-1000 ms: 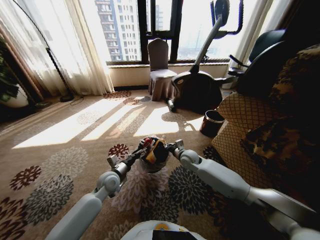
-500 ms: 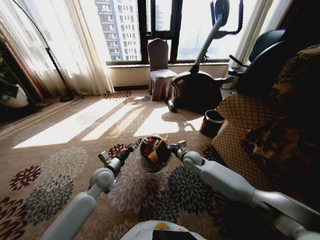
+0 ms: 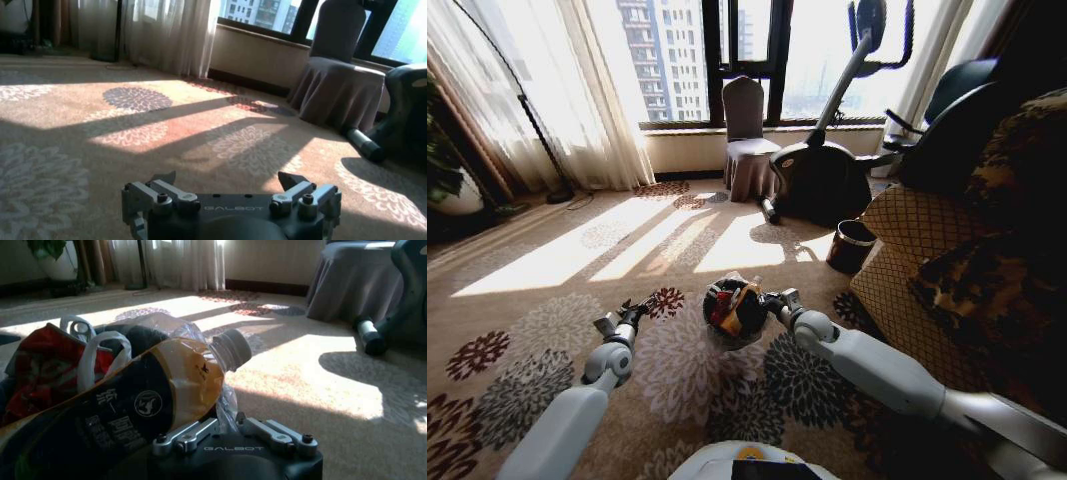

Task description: Pick up the trash from the ground and place it into the trash bin.

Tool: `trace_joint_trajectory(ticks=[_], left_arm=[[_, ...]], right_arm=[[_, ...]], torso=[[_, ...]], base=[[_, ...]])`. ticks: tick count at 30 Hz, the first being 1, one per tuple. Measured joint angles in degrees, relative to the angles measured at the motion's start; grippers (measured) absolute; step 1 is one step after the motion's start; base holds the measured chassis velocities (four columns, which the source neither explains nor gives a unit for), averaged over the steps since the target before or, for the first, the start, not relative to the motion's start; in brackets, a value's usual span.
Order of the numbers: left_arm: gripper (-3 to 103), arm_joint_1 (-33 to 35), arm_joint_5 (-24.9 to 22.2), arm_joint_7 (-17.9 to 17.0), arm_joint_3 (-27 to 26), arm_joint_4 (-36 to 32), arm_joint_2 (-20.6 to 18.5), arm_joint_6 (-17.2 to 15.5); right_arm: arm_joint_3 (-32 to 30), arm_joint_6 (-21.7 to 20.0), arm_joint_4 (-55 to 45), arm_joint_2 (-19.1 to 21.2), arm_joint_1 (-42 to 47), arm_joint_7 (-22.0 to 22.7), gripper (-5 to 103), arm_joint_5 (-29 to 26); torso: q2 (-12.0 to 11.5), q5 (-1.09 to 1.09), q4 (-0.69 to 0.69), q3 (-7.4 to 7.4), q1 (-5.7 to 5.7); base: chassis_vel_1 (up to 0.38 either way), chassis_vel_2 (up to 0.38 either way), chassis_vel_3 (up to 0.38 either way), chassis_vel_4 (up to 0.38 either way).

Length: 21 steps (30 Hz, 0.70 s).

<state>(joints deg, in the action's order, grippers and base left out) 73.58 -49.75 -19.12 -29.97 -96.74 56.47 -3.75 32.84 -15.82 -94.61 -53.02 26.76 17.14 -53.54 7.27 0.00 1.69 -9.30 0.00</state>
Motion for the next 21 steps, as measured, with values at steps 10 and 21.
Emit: trace_joint_trajectory(ticks=[10,21], left_arm=[[100,0.98,1.23,-1.32,-3.09,1.05,2.02,-0.61],[100,0.23,0.90,-1.23,-2.46,1.69,3.07,-0.25]], right_arm=[[-0.17,0.00,-0.76,-1.27,0.43,0.09,0,-0.02],[-0.20,0.27,-1.04,-1.92,0.44,0.53,0,-0.18]], torso=[[0.00,-0.04,0.01,0.00,0.00],[0.00,0.04,-0.02,0.00,0.00]], base=[[0.187,0.119,-0.196,-0.131],[0.332,0.263,-0.327,-0.274]])
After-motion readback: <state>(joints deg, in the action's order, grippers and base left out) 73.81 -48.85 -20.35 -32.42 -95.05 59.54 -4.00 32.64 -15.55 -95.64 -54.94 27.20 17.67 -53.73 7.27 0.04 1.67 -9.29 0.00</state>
